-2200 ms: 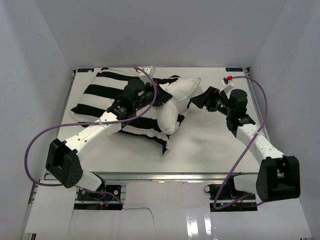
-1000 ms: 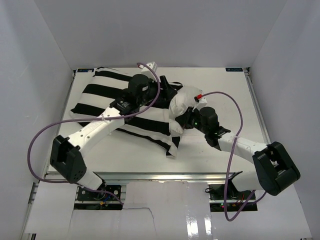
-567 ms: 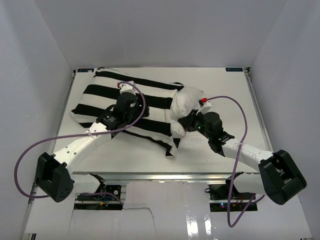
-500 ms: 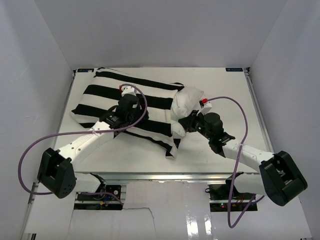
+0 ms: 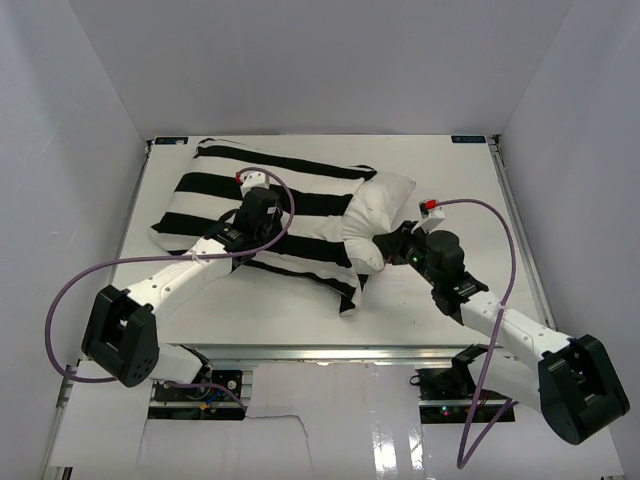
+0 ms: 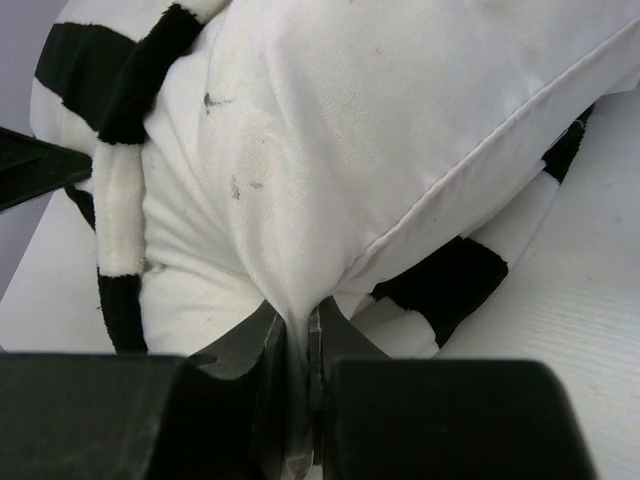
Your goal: Remove the pillowcase from the pillow
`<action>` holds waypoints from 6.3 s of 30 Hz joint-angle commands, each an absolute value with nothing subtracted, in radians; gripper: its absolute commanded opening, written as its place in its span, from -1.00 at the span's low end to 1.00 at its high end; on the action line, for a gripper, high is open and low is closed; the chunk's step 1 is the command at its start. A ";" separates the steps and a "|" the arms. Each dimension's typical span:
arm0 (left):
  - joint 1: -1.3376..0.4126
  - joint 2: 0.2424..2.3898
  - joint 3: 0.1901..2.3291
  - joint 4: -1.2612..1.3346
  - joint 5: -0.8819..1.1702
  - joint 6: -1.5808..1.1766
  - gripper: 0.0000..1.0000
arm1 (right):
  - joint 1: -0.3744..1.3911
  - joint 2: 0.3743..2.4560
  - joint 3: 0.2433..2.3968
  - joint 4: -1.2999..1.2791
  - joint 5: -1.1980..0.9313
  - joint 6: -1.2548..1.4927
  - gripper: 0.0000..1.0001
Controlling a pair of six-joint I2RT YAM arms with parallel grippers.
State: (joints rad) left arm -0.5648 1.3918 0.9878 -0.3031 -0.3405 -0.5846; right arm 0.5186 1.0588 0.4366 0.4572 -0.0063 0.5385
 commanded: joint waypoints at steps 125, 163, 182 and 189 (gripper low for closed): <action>0.381 1.227 0.466 0.133 0.275 -1.209 0.64 | 0.044 0.798 0.483 0.250 -0.229 0.514 -0.85; 0.515 1.218 0.937 -0.344 -0.222 -1.246 -1.00 | -0.393 0.883 0.621 0.176 -0.454 0.535 -0.85; 0.582 1.305 1.173 -0.235 0.246 -0.764 0.14 | -0.421 0.959 0.598 0.394 -0.842 0.585 -0.85; 0.097 1.336 1.341 -0.345 0.343 -0.502 0.46 | -0.047 1.029 0.641 0.466 -0.951 0.465 -0.85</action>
